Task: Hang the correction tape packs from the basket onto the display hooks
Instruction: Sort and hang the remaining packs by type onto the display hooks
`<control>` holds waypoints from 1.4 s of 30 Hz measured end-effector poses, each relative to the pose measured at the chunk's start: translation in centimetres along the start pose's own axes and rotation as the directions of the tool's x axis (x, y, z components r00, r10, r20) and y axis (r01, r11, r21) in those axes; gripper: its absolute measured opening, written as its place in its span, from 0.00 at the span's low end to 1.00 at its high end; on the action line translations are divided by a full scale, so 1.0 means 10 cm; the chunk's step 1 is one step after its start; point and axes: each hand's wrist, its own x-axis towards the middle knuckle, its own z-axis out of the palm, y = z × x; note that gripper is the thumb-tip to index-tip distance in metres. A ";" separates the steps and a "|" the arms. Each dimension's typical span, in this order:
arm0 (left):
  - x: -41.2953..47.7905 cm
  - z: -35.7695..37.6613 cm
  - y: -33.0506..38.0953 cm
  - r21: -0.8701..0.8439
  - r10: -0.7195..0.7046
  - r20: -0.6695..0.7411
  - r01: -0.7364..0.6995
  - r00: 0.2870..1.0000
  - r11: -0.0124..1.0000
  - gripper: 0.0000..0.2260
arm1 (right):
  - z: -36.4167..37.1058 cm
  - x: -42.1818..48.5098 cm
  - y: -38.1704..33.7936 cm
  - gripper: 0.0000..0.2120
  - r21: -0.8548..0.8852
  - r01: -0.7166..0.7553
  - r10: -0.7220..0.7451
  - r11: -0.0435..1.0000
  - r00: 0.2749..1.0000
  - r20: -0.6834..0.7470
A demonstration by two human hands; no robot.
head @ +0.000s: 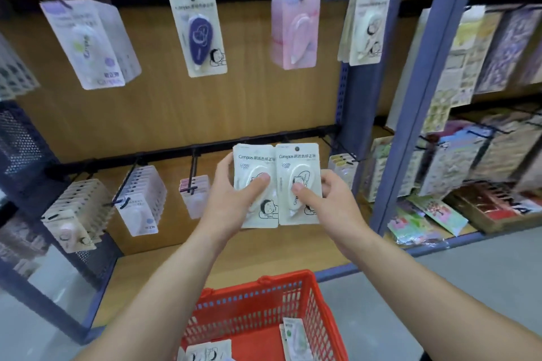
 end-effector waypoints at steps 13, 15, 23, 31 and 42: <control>0.83 0.72 1.27 0.036 0.236 0.043 -0.237 0.971 0.971 0.29 | -1.08 1.36 -1.26 0.10 -0.025 0.271 -0.265 0.962 0.914 -0.308; 0.91 0.79 1.38 0.030 0.245 0.055 -0.247 0.968 0.969 0.28 | -1.13 1.55 -1.45 0.12 -0.023 0.295 -0.285 0.955 0.899 -0.332; 1.20 0.92 1.55 0.042 0.289 0.098 -0.294 0.952 0.955 0.29 | -1.16 2.00 -1.85 0.17 -0.040 0.333 -0.325 0.942 0.876 -0.356; 1.30 0.88 1.55 0.029 0.282 0.094 -0.285 0.955 0.958 0.29 | -1.16 2.05 -1.77 0.09 -0.021 0.316 -0.301 0.948 0.877 -0.374; 1.29 0.87 1.54 0.044 0.275 0.122 -0.282 0.954 0.958 0.29 | -1.10 2.20 -1.67 0.20 -0.187 0.121 -0.191 0.975 0.885 -0.424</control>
